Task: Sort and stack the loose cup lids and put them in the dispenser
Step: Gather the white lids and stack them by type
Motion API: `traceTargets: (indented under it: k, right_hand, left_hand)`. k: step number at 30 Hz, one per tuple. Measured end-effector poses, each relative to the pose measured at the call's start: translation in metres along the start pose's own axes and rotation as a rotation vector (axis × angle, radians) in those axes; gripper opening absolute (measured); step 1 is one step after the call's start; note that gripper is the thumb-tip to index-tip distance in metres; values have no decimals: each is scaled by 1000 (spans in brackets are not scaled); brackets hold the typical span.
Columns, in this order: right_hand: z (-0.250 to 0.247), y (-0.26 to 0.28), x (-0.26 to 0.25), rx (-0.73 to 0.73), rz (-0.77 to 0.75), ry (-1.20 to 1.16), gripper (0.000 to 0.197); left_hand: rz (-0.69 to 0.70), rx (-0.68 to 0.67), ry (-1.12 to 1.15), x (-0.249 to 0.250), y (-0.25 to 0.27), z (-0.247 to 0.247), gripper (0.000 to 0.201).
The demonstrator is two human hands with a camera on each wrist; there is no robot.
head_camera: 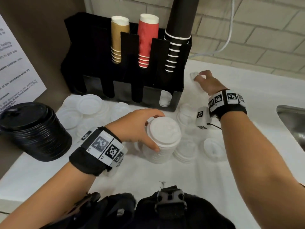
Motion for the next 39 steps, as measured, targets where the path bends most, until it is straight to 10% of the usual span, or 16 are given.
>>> traceTargets:
  k: [8,15,39]
  right_hand:
    - [16,132,-6,-66,-252,-385,28]
    - [38,214,-5,-145,-430,-414,45]
    - [63,226,-16,-112,-456,-163,48]
  left_hand:
    - [12,5,21,0,3,3,80]
    - [-27,57,10,-3,7,5,105]
    - [1,126,-5,5,11,4,83]
Point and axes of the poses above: each hand's wrist, its own y-axis away from the middle knuckle, its own z-axis out of the palm, x = y × z, the point moved 6 cm from there along -y, towards the middle knuckle, and after that the axes turned 14 degrees about -y, right-handed, at the moved point
